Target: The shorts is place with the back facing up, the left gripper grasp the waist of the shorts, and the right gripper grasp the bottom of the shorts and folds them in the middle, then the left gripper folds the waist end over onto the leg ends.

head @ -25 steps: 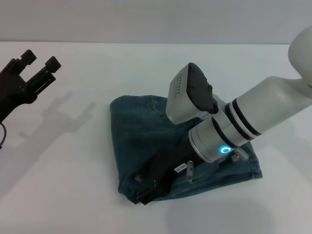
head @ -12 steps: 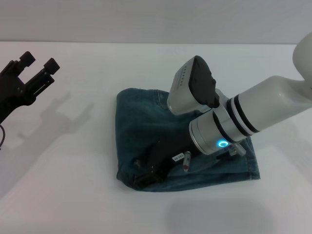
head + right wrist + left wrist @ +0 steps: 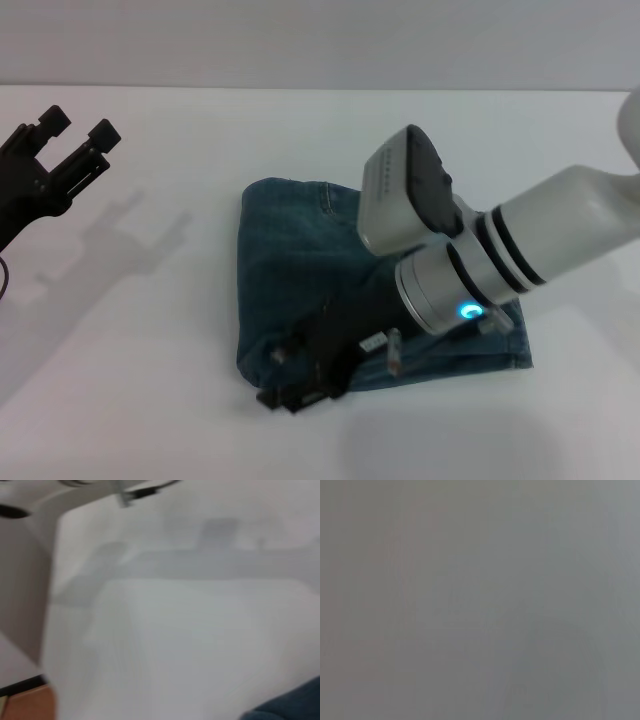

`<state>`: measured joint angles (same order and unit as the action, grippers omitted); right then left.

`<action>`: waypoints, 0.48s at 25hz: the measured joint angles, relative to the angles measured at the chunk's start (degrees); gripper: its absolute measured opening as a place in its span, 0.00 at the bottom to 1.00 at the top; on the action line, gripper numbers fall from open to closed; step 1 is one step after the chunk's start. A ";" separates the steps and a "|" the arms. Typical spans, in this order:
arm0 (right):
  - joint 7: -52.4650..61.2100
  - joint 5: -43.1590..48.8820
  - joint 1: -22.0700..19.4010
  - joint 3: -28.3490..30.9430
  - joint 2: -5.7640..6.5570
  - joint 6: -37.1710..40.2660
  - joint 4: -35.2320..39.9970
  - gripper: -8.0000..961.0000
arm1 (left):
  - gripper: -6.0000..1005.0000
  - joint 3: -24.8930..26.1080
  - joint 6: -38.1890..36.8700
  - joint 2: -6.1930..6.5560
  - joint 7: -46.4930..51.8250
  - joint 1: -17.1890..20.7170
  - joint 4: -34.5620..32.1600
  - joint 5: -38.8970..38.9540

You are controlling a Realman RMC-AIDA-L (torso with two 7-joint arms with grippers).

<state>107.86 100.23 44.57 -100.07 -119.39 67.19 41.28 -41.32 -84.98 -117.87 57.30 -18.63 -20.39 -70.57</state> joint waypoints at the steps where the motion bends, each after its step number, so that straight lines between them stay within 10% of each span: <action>1: -2.36 -0.59 -2.34 0.38 0.08 3.21 2.98 0.62 | 0.82 0.01 0.01 0.01 0.00 0.00 -0.02 0.00; 12: -32.73 -24.37 -19.12 17.87 0.44 18.41 5.73 0.62 | 0.82 0.58 -0.24 0.01 0.00 0.16 -0.21 0.00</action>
<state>75.13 75.86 25.45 -82.21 -118.95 85.60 47.01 -40.74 -85.21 -117.85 57.30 -18.47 -20.60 -70.57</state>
